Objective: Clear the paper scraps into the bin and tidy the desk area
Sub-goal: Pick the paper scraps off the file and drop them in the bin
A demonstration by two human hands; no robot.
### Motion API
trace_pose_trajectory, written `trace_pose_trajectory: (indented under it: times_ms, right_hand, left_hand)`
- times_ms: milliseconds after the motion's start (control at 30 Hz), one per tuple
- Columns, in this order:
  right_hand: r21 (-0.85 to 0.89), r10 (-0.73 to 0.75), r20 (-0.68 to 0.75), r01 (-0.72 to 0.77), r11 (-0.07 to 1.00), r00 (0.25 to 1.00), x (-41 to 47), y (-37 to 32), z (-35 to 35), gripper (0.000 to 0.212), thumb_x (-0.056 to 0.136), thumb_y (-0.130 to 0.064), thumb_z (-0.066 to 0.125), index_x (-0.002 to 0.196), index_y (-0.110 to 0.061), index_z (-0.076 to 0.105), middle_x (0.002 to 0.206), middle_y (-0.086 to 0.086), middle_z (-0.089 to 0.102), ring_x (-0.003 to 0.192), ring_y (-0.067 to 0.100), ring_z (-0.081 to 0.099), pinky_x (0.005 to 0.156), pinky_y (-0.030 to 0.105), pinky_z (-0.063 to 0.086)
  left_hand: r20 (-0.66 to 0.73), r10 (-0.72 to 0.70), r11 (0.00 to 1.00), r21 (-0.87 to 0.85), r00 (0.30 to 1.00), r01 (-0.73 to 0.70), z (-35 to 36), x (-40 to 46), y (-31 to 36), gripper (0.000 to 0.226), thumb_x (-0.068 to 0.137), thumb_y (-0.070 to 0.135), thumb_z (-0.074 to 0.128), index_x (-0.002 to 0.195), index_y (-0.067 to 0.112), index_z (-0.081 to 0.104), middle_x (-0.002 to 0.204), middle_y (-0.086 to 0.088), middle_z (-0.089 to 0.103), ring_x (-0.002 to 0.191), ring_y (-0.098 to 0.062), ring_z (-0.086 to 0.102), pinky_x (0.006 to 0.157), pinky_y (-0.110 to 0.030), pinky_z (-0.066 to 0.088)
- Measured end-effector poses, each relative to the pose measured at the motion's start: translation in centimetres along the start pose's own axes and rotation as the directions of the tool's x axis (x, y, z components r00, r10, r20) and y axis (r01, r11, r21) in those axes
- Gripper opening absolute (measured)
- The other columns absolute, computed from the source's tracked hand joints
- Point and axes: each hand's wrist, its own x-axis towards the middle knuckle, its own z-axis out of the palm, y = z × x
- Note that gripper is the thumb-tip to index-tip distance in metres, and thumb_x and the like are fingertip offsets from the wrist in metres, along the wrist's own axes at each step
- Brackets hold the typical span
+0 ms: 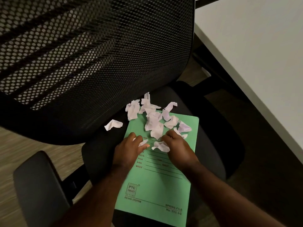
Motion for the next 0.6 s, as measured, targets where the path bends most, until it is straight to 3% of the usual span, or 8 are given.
trace_pose_trajectory:
  times_ms: [133,233,333,433,500,600]
  right_hand:
    - [0.079,0.045,-0.104,-0.036,0.996,0.994,-1.2,-0.8,-0.6,0.045,0.072,0.015,0.061,0.109,-0.010,0.063,0.108,0.006,0.056,0.090,0.023,0.056,0.070,0.025,0.039]
    - [0.140,0.082,-0.130,-0.064,0.988,0.988,-2.3,-1.7,-1.1,0.047,0.075,0.014,0.060,0.114,-0.013,0.061,0.112,0.003,0.053,0.094,0.020,0.055,0.074,0.022,0.038]
    - [0.177,0.102,-0.121,-0.080,0.981,0.987,-3.3,-2.2,-1.8,0.045,0.075,0.012,0.060,0.113,-0.012,0.061,0.112,0.003,0.053,0.092,0.020,0.055,0.074,0.023,0.040]
    - [0.182,0.109,-0.128,-0.085,0.980,0.986,-4.2,-2.4,-2.3,0.038,0.078,0.008,0.064,0.111,-0.010,0.063,0.110,0.004,0.054,0.088,0.018,0.053,0.071,0.023,0.039]
    - [0.187,0.124,-0.133,-0.098,0.977,0.983,-4.7,-2.2,-2.4,0.035,0.080,0.007,0.063,0.111,-0.010,0.063,0.109,0.004,0.054,0.088,0.018,0.053,0.070,0.023,0.039]
    - [0.186,0.144,-0.129,-0.119,0.975,0.981,-5.6,-1.8,-2.4,0.034,0.080,0.007,0.061,0.109,-0.012,0.062,0.108,0.002,0.053,0.088,0.020,0.054,0.070,0.027,0.045]
  left_hand:
    - [-0.067,-0.068,0.988,-0.140,0.995,0.058,-1.1,0.2,0.4,0.027,0.081,0.030,0.072,0.092,0.006,0.067,0.087,-0.012,0.062,0.071,-0.031,0.064,0.059,-0.040,0.054]
    - [-0.059,-0.079,0.976,-0.210,0.995,0.065,-2.3,1.1,1.5,0.033,0.088,0.033,0.063,0.115,0.013,0.062,0.101,-0.008,0.066,0.086,-0.029,0.065,0.069,-0.035,0.052]
    - [0.019,-0.104,0.968,-0.230,0.994,0.105,-3.0,2.8,3.0,0.061,0.092,0.037,0.055,0.146,0.031,0.027,0.129,-0.001,0.061,0.103,-0.026,0.063,0.079,-0.032,0.049]
    - [0.085,-0.150,0.980,-0.122,0.985,0.159,-3.2,4.4,4.6,0.079,0.093,0.044,0.051,0.150,0.033,-0.003,0.133,-0.001,0.059,0.101,-0.028,0.064,0.076,-0.035,0.049]
    - [0.136,-0.218,0.968,-0.095,0.966,0.231,-3.0,5.6,5.1,0.078,0.093,0.046,0.049,0.151,0.030,0.000,0.127,-0.009,0.061,0.101,-0.031,0.063,0.077,-0.038,0.049]
    - [0.169,-0.280,0.951,-0.086,0.945,0.297,-3.1,7.2,5.3,0.052,0.094,0.042,0.049,0.141,0.023,0.035,0.123,-0.013,0.062,0.108,-0.033,0.059,0.084,-0.040,0.047]
